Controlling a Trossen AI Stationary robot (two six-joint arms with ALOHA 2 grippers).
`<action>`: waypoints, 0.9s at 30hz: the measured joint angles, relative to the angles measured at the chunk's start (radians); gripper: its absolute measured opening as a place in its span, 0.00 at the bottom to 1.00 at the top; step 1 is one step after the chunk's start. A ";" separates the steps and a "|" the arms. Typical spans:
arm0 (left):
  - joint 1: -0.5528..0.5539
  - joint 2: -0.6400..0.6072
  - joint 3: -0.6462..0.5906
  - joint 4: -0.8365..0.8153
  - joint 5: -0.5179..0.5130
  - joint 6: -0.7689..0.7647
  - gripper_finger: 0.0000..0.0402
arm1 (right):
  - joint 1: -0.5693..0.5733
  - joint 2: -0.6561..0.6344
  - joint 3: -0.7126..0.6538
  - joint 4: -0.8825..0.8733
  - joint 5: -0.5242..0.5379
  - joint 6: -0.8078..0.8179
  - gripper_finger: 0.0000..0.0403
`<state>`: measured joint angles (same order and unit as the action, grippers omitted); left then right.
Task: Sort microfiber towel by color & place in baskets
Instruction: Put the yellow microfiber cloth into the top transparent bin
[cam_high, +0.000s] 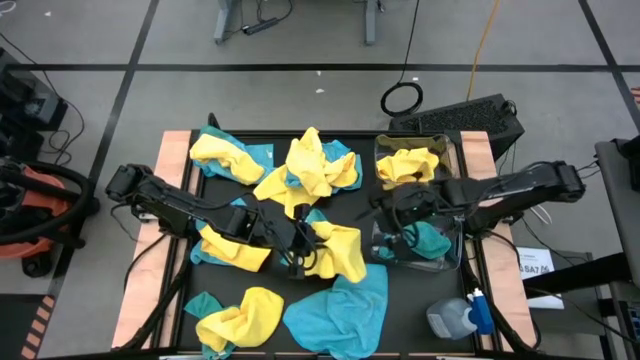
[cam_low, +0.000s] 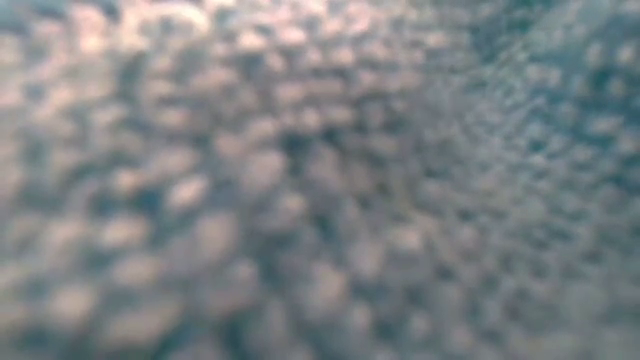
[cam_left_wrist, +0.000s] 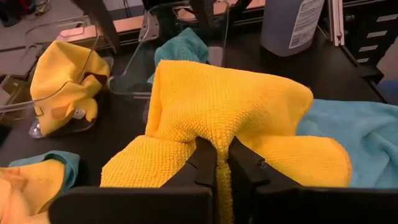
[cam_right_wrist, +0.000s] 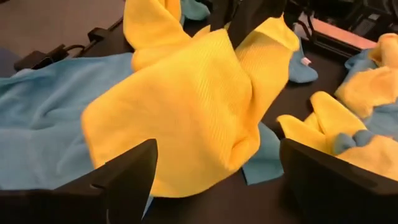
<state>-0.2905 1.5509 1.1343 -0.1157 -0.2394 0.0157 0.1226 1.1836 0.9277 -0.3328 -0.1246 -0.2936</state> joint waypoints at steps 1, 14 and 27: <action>0.000 0.000 0.000 0.002 0.000 0.001 0.04 | 0.000 0.018 -0.001 0.010 -0.001 -0.001 0.81; -0.002 0.000 0.000 -0.001 0.000 0.017 0.04 | 0.000 0.195 -0.001 0.143 0.050 -0.022 0.63; -0.010 0.000 0.000 -0.063 -0.059 -0.010 0.19 | 0.004 0.124 -0.001 0.120 0.103 -0.086 0.02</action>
<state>-0.3003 1.5509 1.1343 -0.1782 -0.2980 0.0061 0.1265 1.3077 0.9272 -0.2129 -0.0216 -0.3792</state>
